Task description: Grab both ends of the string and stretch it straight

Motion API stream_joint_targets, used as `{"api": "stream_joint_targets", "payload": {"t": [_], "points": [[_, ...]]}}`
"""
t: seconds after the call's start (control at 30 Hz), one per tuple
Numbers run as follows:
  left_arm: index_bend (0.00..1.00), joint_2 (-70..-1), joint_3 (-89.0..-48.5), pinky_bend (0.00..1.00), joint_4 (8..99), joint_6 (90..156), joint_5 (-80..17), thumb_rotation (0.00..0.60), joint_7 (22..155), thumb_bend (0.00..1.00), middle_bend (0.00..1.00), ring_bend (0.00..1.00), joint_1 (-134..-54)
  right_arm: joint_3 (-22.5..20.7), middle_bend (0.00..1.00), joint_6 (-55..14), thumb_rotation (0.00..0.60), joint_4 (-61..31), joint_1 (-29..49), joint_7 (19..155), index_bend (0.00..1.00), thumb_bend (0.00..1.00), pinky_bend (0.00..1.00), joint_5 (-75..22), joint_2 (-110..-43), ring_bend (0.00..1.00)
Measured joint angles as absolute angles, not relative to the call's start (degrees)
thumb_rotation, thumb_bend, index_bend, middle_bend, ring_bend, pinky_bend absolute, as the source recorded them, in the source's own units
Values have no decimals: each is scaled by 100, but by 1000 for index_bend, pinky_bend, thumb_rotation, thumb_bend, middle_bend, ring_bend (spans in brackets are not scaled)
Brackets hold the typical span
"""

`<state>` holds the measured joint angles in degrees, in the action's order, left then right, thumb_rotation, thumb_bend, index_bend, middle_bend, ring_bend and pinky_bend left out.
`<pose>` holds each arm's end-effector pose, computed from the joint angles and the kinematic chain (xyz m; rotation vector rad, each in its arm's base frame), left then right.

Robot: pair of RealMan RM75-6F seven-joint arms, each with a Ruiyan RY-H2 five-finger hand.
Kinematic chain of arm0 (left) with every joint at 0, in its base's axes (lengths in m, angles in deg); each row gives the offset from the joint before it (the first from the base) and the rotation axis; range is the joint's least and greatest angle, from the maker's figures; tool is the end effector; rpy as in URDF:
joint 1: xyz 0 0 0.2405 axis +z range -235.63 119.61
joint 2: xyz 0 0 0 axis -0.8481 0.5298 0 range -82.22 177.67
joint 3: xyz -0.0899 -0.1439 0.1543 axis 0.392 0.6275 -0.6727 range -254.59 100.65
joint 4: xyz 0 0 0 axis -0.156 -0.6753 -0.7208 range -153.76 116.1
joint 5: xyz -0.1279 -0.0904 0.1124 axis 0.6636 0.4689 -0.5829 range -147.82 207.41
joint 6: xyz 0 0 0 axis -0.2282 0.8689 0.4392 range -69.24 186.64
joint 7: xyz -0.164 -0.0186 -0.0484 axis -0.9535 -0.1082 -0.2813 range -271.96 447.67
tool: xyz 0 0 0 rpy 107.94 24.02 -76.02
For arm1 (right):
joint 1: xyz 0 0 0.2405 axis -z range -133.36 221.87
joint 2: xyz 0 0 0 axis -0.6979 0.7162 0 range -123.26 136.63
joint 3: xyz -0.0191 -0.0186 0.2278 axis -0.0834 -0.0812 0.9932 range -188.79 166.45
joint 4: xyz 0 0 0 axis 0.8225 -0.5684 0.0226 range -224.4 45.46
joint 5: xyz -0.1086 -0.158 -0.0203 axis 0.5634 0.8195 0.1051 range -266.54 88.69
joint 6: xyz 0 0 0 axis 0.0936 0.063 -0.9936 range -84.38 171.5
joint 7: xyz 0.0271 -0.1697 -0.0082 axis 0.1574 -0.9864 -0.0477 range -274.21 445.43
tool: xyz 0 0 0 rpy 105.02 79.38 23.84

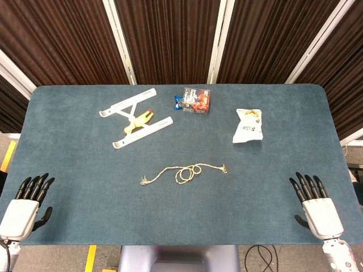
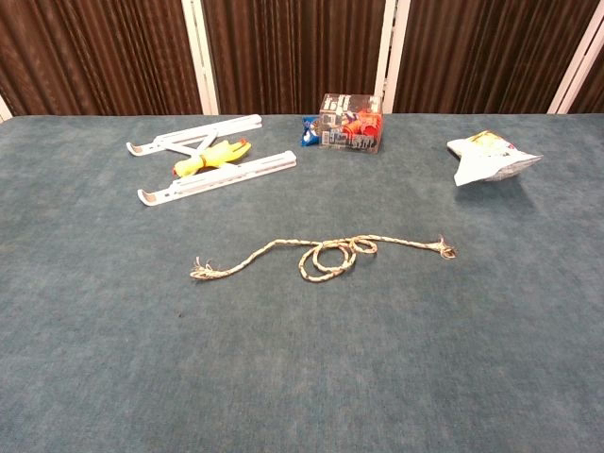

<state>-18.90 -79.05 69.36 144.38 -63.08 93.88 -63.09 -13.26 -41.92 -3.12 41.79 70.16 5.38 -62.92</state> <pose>-0.2771 0.1890 0.1361 -1.5739 -0.7969 -0.8234 -0.2821 -0.1757 0.1211 1.6147 -0.6965 0.7001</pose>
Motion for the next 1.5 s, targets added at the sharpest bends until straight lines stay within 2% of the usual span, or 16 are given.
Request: {"api": "stream_joint_targets", "payload": {"t": [0.23,0.43,0.73,1.03,1.27,1.5], "points": [[0,-2041,-7952,47,6901,14435,-6498,600,9441,441,0,0,-6346,-1322,0,-4159,600,-291,4162,7033,0,190,0,529,-6291,0],[1,-2514,-8022,55,6765,14214,-7060,600,9253,438,0,0,-6694,-1281,0,-4246,600,-255,4147,7078,0,189,0,585,-6264,0],[93,-3385,-7804,54,6646,13085,-6988,600,9903,436,0,0,-7417,-1150,0,-4018,600,-88,3994,6881,0,189,0,429,-6246,0],[216,-4191,-7285,51,6744,11791,-5733,600,9915,418,0,0,-8131,-1089,0,-3881,600,-184,3933,6946,0,189,0,238,-6364,0],[320,-5029,-7012,57,6168,11793,-5417,600,10362,419,6,0,-8446,-1092,0,-3842,600,-239,3917,6925,0,190,0,180,-6390,0],[385,-5476,-6845,62,5546,11918,-5195,600,10553,411,32,0,-8635,-1087,0,-3788,600,-255,3888,6895,0,189,0,126,-6404,0]]}}
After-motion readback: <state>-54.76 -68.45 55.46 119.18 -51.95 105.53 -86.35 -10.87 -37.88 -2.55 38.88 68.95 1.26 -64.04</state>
